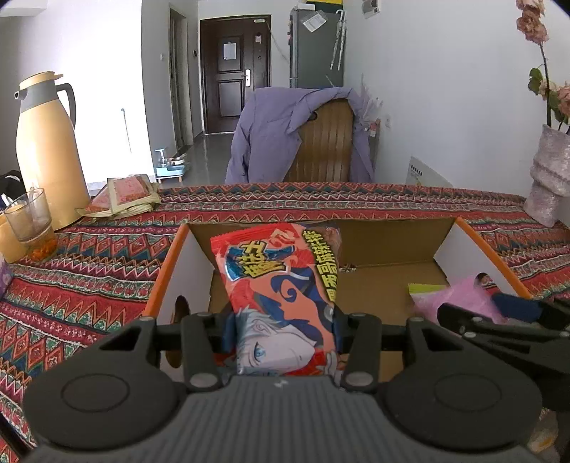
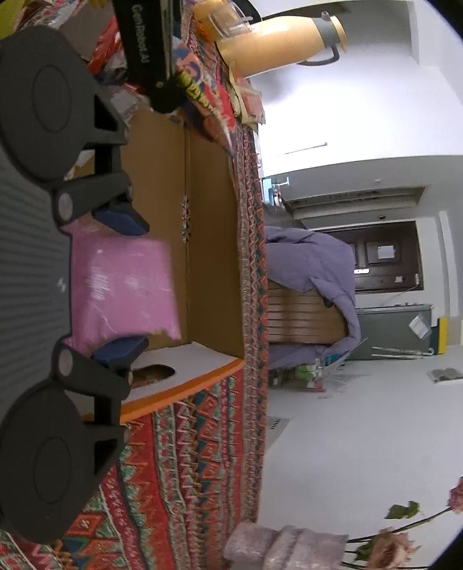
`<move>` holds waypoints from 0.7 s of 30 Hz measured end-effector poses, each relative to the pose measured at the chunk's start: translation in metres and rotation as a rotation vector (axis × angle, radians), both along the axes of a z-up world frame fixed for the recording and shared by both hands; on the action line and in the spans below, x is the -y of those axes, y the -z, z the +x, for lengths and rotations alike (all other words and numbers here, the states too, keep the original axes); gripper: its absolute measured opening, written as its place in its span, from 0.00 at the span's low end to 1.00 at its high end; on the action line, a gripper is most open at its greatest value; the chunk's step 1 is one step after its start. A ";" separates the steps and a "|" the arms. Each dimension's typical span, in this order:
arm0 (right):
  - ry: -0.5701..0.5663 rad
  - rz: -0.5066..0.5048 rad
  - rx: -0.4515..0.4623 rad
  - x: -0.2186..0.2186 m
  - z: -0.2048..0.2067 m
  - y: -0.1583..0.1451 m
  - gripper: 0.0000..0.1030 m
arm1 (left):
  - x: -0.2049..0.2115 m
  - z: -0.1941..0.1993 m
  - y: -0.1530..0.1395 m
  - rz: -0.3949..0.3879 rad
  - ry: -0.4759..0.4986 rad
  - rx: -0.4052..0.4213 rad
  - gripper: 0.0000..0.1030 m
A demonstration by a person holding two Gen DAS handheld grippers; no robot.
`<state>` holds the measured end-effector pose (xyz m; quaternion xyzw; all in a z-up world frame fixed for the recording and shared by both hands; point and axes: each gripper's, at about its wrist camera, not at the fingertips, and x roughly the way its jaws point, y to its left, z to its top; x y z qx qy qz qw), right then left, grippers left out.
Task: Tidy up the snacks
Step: 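Carry both packets into the box and open both tools, then lift both open tools out of the box back toward the pile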
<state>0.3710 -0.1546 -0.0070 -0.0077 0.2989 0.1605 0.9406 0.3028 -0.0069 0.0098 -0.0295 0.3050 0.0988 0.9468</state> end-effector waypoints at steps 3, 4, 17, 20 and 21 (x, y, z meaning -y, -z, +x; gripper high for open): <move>0.006 0.013 0.015 0.006 -0.004 -0.005 0.82 | -0.002 -0.007 -0.006 -0.016 0.002 0.034 0.64; 0.009 0.020 0.020 0.008 -0.005 -0.007 0.84 | -0.002 -0.010 -0.008 -0.017 -0.002 0.048 0.73; 0.024 0.067 0.082 0.036 -0.046 -0.030 1.00 | -0.006 -0.061 -0.045 -0.067 0.004 0.230 1.00; 0.011 0.074 0.111 0.041 -0.066 -0.037 1.00 | -0.007 -0.077 -0.051 -0.077 0.012 0.247 1.00; 0.009 0.076 0.119 0.043 -0.072 -0.040 1.00 | -0.008 -0.084 -0.053 -0.082 0.014 0.253 1.00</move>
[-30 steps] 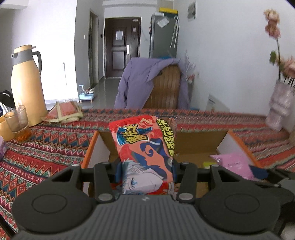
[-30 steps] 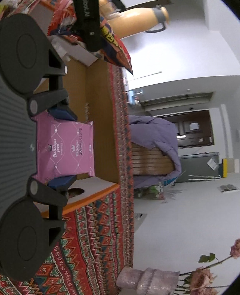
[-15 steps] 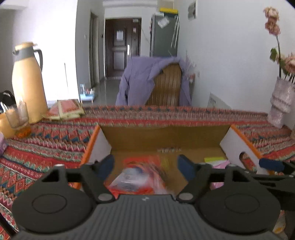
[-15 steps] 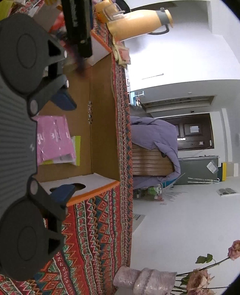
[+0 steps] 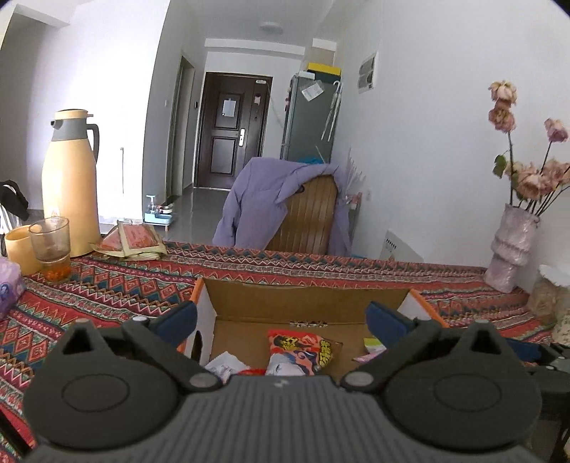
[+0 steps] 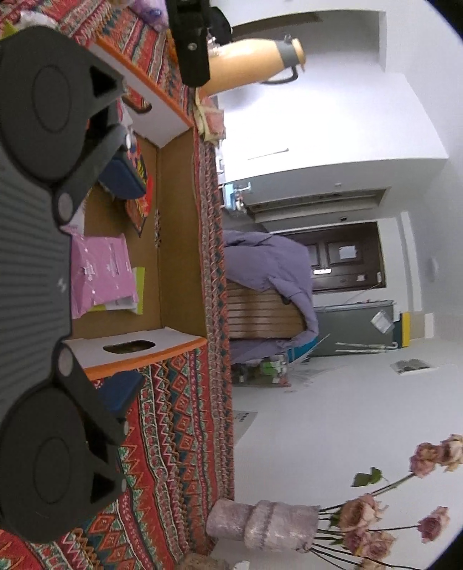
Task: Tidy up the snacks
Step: 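Lift both open tools out of the box back toward the pile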
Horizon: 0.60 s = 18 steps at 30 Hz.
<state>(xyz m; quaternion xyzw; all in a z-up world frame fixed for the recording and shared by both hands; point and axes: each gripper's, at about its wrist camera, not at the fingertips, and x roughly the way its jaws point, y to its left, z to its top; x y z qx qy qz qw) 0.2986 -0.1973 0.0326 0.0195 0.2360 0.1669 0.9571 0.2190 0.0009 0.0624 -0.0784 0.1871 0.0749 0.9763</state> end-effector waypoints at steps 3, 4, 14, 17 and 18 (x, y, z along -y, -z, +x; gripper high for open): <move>-0.009 0.006 0.009 0.006 -0.019 -0.006 1.00 | -0.002 -0.020 -0.004 -0.015 0.010 0.019 1.00; -0.012 0.007 0.011 0.009 -0.026 -0.007 1.00 | -0.003 -0.026 -0.004 -0.018 0.016 0.021 1.00; -0.014 0.002 0.032 0.030 -0.093 -0.005 1.00 | -0.010 -0.089 0.009 -0.027 0.073 0.005 1.00; -0.016 0.000 0.034 0.035 -0.111 -0.002 1.00 | -0.012 -0.103 0.015 -0.036 0.085 -0.008 1.00; -0.019 -0.002 0.034 0.037 -0.117 -0.001 1.00 | -0.012 -0.107 0.018 -0.034 0.088 -0.010 1.00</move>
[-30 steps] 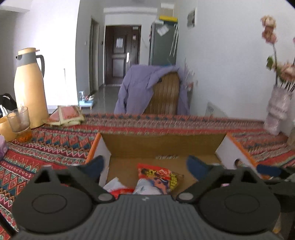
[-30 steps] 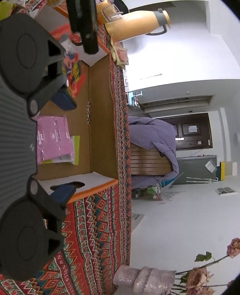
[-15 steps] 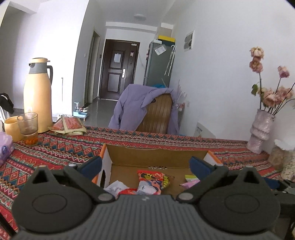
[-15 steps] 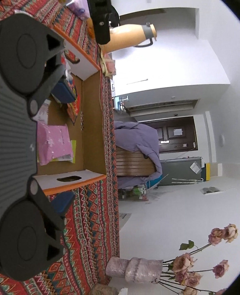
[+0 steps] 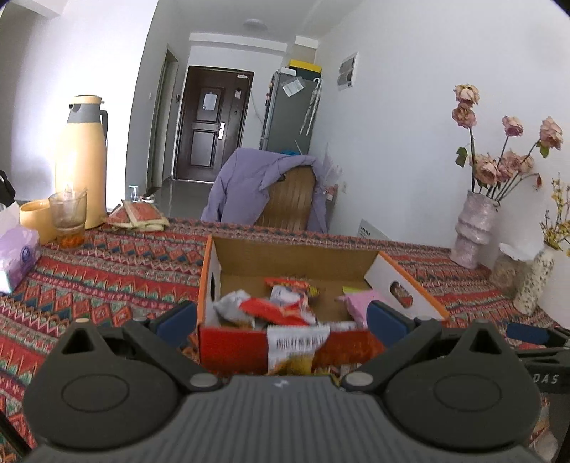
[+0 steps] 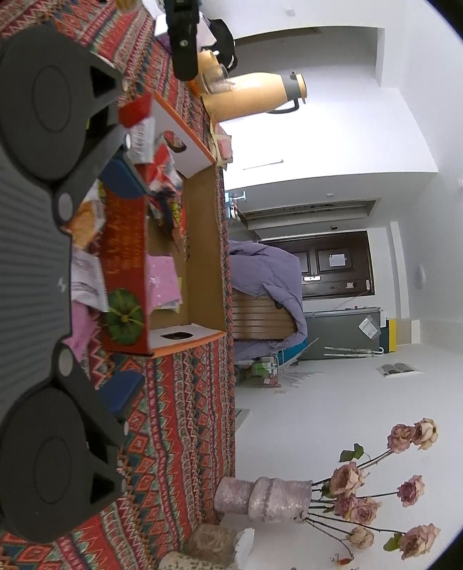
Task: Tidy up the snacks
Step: 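Lift both open tools out of the box back toward the pile, then grasp the white cookie packet with the right tool while the left tool grasps a pink packet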
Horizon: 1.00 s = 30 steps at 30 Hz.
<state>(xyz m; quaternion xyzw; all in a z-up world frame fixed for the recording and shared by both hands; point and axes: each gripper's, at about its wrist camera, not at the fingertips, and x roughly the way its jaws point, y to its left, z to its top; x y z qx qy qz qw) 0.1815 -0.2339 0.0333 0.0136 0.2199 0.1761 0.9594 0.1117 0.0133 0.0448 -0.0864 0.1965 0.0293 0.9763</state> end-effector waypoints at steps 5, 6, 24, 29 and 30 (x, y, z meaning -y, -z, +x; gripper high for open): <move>-0.007 -0.022 -0.005 0.005 -0.024 0.008 1.00 | 0.000 -0.021 0.017 0.017 0.016 -0.020 1.00; -0.008 -0.027 -0.010 0.004 -0.027 0.011 1.00 | 0.001 -0.025 0.022 0.018 0.021 -0.029 1.00; 0.024 -0.172 -0.196 0.011 -0.002 0.065 1.00 | -0.009 -0.050 0.057 -0.015 0.014 -0.123 1.00; 0.016 -0.178 -0.251 0.008 0.018 0.076 1.00 | -0.011 -0.053 0.058 -0.016 0.001 -0.136 1.00; 0.016 -0.180 -0.257 0.007 0.020 0.077 1.00 | -0.012 -0.053 0.058 -0.018 -0.001 -0.139 1.00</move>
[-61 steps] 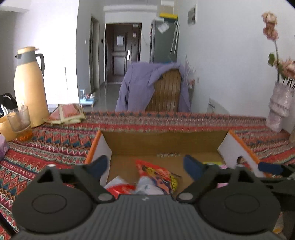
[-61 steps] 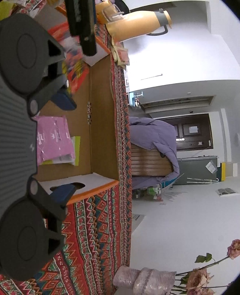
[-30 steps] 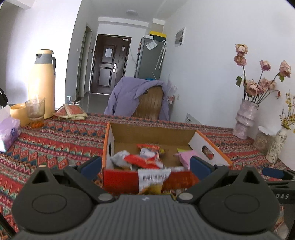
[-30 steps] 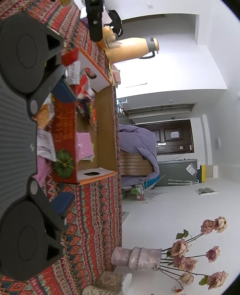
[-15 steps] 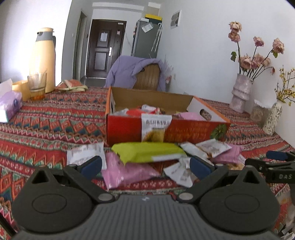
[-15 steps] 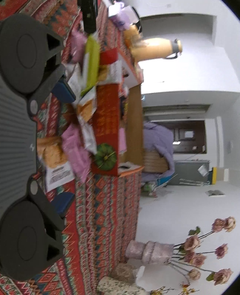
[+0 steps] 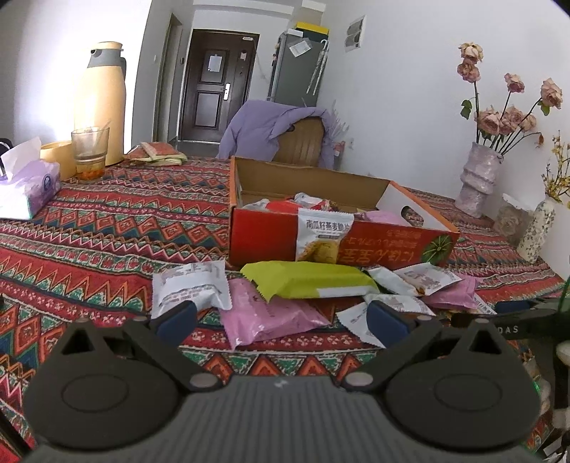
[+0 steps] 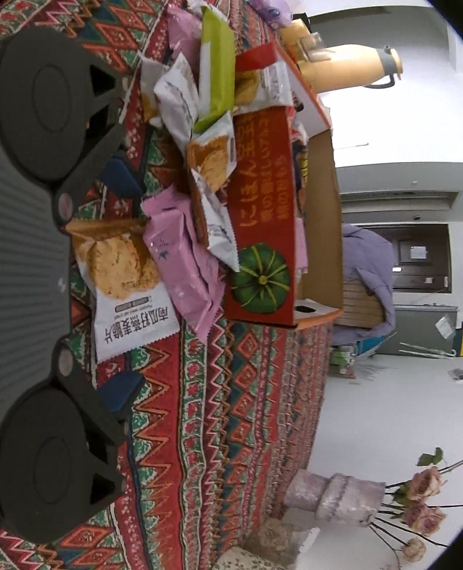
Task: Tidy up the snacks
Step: 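Grasp the white cookie packet with the right tool while the left tool grasps a pink packet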
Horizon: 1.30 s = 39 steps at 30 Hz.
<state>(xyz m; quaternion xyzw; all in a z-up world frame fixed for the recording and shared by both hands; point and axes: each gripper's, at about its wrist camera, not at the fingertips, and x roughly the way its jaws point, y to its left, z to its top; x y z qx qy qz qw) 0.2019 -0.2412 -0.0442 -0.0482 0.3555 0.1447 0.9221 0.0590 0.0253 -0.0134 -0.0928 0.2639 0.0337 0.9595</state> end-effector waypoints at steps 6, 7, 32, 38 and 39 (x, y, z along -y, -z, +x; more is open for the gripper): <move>-0.012 0.018 -0.013 0.002 0.004 0.007 1.00 | 0.002 0.003 0.004 -0.015 -0.006 -0.015 1.00; -0.017 0.018 -0.013 0.002 0.003 0.006 1.00 | 0.005 0.004 0.004 -0.017 -0.001 -0.018 1.00; -0.050 0.156 0.205 0.011 -0.077 -0.032 0.48 | -0.012 0.007 0.007 -0.013 -0.084 -0.049 1.00; -0.046 0.159 0.217 0.009 -0.076 -0.036 0.48 | -0.019 0.020 0.006 0.025 -0.112 -0.085 1.00; -0.045 0.158 0.214 0.008 -0.076 -0.034 0.48 | -0.018 0.024 0.007 0.031 -0.111 -0.102 1.00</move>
